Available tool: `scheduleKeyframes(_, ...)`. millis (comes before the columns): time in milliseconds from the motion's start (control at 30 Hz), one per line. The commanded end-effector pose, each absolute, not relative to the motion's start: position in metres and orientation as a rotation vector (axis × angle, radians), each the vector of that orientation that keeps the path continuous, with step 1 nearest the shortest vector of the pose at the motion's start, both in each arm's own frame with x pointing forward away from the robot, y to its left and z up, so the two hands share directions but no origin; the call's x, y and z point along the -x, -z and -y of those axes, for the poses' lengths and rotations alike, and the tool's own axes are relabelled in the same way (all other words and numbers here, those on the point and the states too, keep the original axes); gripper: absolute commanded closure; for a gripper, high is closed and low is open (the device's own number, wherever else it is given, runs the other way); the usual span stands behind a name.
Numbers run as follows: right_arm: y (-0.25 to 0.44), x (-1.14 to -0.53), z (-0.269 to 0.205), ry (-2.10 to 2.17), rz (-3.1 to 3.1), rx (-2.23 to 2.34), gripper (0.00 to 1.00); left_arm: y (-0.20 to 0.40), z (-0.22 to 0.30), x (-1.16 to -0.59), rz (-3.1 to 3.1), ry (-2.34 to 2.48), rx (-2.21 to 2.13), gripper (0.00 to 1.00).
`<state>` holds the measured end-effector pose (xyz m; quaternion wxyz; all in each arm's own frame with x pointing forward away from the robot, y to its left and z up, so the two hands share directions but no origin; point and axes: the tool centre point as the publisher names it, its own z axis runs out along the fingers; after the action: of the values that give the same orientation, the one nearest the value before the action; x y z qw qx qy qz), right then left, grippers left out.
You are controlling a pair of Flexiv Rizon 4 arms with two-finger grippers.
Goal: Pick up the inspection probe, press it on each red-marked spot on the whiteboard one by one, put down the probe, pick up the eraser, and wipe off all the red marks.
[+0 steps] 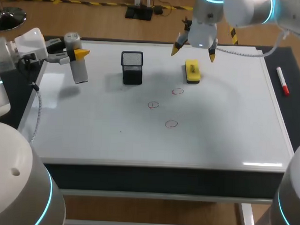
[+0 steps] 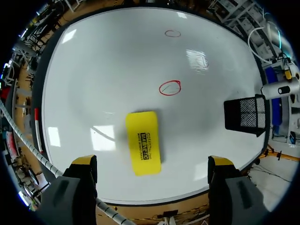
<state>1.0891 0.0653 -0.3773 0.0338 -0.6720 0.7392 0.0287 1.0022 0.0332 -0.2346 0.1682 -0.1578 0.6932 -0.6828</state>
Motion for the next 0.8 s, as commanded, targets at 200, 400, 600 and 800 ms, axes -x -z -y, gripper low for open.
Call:
scheduleKeyframes(200,0.395,-1.079,-0.064,-0.028,-2.266,2.101,0.00,0.235,-0.034,-1.003,-1.968,1.945,0.444,1.00)
scheduleKeyframes(400,0.407,-1.080,-0.058,-0.007,-2.302,2.089,0.00,0.235,-0.034,-1.003,-1.968,1.945,0.444,1.00)
scheduleKeyframes(600,0.416,-1.083,-0.055,-0.013,-2.312,2.118,0.00,0.235,-0.034,-1.003,-1.968,1.945,0.444,1.00)
scheduleKeyframes(800,0.418,-1.082,-0.059,-0.036,-2.286,2.154,0.00,0.235,-0.034,-1.003,-1.968,1.945,0.444,1.00)
